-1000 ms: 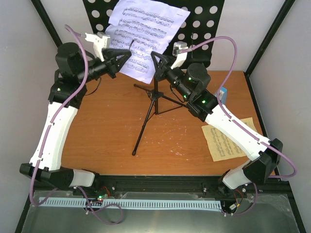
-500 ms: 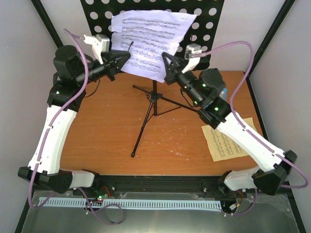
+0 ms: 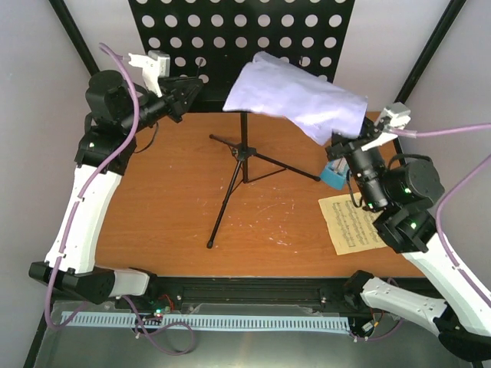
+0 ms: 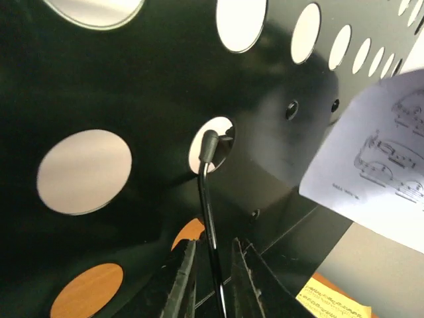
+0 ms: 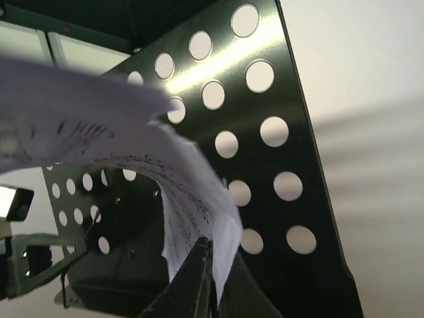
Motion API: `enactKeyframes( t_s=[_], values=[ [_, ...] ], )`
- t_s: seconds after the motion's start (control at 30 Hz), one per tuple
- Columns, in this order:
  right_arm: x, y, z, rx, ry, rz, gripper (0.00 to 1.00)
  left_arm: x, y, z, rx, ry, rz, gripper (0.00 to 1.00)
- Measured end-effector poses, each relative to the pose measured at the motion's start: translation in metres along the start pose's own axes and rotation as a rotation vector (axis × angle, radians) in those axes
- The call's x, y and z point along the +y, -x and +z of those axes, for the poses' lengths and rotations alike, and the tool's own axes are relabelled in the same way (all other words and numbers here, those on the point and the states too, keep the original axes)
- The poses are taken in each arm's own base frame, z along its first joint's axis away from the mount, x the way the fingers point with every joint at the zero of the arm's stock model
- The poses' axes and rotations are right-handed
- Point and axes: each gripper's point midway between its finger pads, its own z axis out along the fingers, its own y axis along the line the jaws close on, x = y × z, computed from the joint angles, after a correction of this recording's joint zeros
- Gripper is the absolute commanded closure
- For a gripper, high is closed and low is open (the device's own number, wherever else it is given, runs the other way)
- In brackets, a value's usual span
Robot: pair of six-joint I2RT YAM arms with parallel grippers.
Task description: Pack up the instrument practice props
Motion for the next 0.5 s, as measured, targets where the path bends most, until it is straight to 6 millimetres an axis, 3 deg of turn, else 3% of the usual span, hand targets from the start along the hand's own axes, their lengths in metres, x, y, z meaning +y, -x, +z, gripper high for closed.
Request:
enactKeyframes(
  t_s=[0.27, 0.5],
  values=[
    [-0.001, -0.015, -0.038, 0.120, 0.051, 0.008, 0.97, 0.002, -0.006, 0.000, 0.015, 0.005, -0.008, 0.35],
    [0.011, -0.032, -0.079, 0.246, 0.179, 0.058, 0.97, -0.012, -0.032, -0.028, -0.001, -0.007, 0.036, 0.06]
  ],
)
